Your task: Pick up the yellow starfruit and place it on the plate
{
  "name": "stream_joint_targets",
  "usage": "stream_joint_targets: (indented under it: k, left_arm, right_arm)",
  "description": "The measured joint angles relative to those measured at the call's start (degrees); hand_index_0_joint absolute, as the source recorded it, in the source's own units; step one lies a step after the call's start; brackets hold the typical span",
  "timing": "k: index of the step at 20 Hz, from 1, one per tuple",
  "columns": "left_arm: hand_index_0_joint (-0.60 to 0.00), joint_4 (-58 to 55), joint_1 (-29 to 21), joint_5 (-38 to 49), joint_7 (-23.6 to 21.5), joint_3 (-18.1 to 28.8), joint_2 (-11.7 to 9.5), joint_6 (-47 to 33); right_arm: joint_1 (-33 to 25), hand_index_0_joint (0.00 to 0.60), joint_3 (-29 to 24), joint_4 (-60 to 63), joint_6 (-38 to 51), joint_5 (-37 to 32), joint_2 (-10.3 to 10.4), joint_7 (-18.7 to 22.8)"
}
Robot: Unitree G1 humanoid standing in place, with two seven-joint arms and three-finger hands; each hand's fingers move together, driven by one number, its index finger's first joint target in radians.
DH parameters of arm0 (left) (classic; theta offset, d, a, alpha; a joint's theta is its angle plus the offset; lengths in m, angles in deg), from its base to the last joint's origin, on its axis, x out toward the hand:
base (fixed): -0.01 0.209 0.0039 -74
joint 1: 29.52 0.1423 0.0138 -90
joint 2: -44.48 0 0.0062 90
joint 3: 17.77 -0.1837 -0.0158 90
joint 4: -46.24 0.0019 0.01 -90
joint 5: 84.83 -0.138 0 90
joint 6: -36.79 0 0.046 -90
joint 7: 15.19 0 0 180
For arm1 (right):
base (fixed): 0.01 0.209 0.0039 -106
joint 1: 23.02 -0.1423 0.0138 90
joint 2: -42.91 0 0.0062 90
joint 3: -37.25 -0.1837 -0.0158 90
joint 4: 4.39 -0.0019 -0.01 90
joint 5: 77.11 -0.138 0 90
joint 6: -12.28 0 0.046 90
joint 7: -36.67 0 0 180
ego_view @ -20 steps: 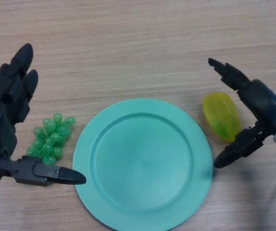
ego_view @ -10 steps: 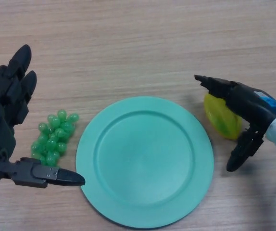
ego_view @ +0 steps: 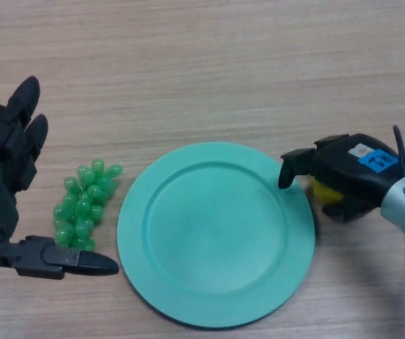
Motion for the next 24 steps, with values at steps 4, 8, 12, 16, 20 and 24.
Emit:
stream_joint_targets:
  k: [4,8,12,16,20,24]
  left_arm:
    - [0.000,0.0,0.1,0.0,0.0,0.0,0.0,0.0]
    - [0.000,0.0,0.1,0.0,0.0,0.1,0.0,0.0]
    - [0.000,-0.1,-0.1,0.0,0.0,0.1,0.0,0.0]
    - [0.000,-0.2,-0.6,0.1,0.0,0.1,0.0,0.0]
    - [0.000,-0.8,-0.9,0.5,-0.2,0.2,-0.1,0.1]
    - [0.000,-1.3,-1.6,1.0,-0.2,0.0,-0.1,0.1]
  right_arm:
    - [0.1,0.600,0.0,-3.9,-0.5,-2.3,0.2,0.0]
    - [0.8,0.600,-0.2,-11.1,-2.7,-6.7,0.7,-0.7]
    - [2.7,0.600,-0.3,-20.7,-5.5,-10.4,3.4,-2.8]
    - [5.6,0.600,1.8,-29.1,-7.6,-12.9,7.3,-5.5]
    - [10.0,0.600,5.1,-39.2,-14.3,-24.5,10.6,-13.3]
    - [10.6,0.600,4.2,-39.3,-9.0,-14.1,7.7,-12.5]
